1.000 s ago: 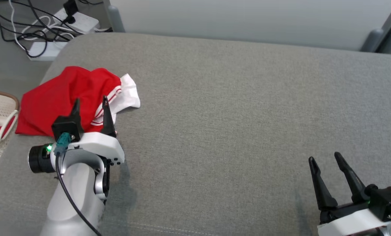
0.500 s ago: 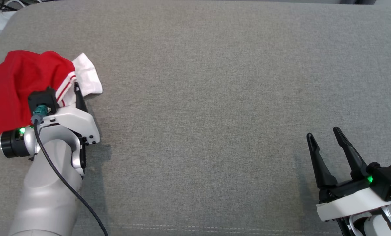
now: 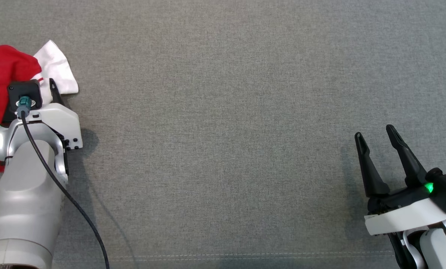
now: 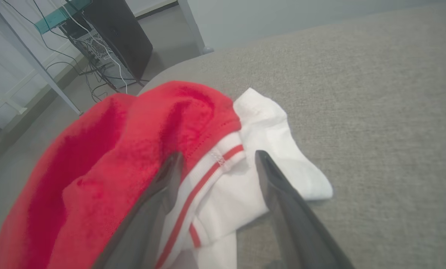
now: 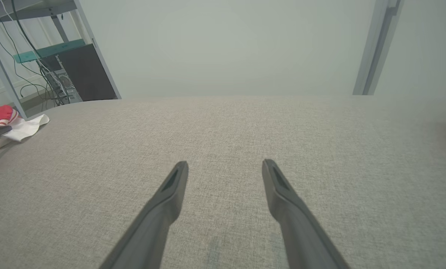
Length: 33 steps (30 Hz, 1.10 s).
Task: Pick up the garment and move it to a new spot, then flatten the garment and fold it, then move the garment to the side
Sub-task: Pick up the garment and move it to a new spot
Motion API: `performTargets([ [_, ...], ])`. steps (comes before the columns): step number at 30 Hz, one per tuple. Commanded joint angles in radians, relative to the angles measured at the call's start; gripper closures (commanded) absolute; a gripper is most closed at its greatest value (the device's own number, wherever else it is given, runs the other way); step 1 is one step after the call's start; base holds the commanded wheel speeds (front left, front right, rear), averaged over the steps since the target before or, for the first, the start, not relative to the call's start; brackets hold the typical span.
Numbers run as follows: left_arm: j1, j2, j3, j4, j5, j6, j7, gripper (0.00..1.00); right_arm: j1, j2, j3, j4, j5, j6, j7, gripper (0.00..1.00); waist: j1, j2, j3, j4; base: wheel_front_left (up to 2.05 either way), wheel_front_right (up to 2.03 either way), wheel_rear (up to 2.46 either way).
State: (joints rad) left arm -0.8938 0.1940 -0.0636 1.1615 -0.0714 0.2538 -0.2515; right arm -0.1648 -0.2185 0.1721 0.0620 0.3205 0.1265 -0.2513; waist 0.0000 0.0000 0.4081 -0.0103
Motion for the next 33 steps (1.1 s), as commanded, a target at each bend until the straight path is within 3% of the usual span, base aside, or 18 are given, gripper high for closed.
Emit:
performTargets([
  [1,-0.028,0.057,0.014,-0.012,0.011,0.012,-0.01,0.0,-0.009,-0.009,0.02,-0.03,0.012,0.004,-0.011,0.0,0.0,0.0,0.008,-0.006,0.0,0.0,0.0],
  [5,-0.028,0.067,0.011,-0.004,0.01,0.022,-0.01,0.04,-0.016,-0.001,0.022,-0.03,0.017,0.004,-0.011,0.0,0.0,0.0,0.013,-0.012,0.0,0.0,0.0],
  [6,-0.028,0.07,0.014,-0.007,0.007,0.026,-0.01,0.28,-0.017,0.001,0.024,-0.029,0.018,0.004,-0.011,0.0,0.0,0.0,0.013,-0.014,0.0,0.0,0.0],
  [7,-0.026,0.074,0.014,-0.016,0.007,0.03,-0.01,0.6,-0.018,0.002,0.024,-0.029,0.019,0.004,-0.011,0.0,0.0,0.0,0.013,-0.014,0.0,0.0,0.0],
  [8,-0.024,0.076,0.016,-0.026,0.005,0.033,-0.01,0.76,-0.019,0.003,0.024,-0.029,0.02,0.004,-0.011,0.0,0.0,0.0,0.012,-0.014,0.0,0.0,0.0],
  [9,-0.022,0.079,0.017,-0.037,0.003,0.034,-0.01,1.0,-0.019,0.003,0.024,-0.029,0.022,0.004,-0.011,0.0,0.0,0.0,0.011,-0.014,0.0,0.0,0.0],
  [15,0.02,0.091,0.02,-0.133,-0.005,0.029,-0.01,1.0,-0.014,0.016,0.032,-0.017,0.03,0.004,-0.011,0.0,0.0,0.0,-0.023,-0.007,0.0,0.0,0.0],
  [22,0.064,0.09,0.026,-0.269,-0.019,-0.008,-0.01,1.0,-0.001,0.041,0.045,0.0,0.04,0.004,-0.011,0.0,0.0,0.0,-0.104,-0.012,0.0,0.0,0.0],
  [33,0.068,0.068,0.02,-0.455,-0.072,-0.131,-0.01,1.0,0.06,0.086,0.046,0.036,0.046,0.004,-0.011,0.0,0.0,0.0,-0.276,-0.049,0.0,0.0,0.0],
])
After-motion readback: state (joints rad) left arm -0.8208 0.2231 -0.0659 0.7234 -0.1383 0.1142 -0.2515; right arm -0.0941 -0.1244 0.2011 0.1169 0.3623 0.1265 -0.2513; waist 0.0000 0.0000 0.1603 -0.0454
